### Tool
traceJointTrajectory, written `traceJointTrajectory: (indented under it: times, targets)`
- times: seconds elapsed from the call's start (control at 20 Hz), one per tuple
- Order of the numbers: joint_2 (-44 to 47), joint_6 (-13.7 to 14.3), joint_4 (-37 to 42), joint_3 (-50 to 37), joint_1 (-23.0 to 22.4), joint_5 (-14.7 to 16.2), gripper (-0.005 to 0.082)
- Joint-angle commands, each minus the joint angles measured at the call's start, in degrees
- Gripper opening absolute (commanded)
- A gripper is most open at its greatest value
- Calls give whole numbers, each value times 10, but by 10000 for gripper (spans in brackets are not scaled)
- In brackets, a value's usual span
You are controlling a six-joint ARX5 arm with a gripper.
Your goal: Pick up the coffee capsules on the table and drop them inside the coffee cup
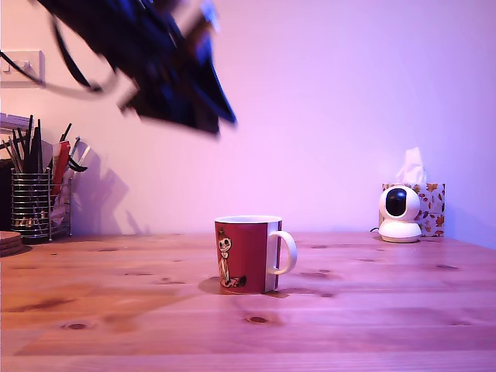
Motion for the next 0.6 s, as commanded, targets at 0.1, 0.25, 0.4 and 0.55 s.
traceJointTrajectory:
  times: [0.1, 0.25, 0.4, 0.55]
  targets:
    - [71, -4, -53, 66, -2, -2, 195]
    - [115, -3, -85, 111, -2, -8, 195]
    - [150, -4, -114, 142, -4, -18, 195]
    - [176, -2, -121, 161, -9, -19, 195]
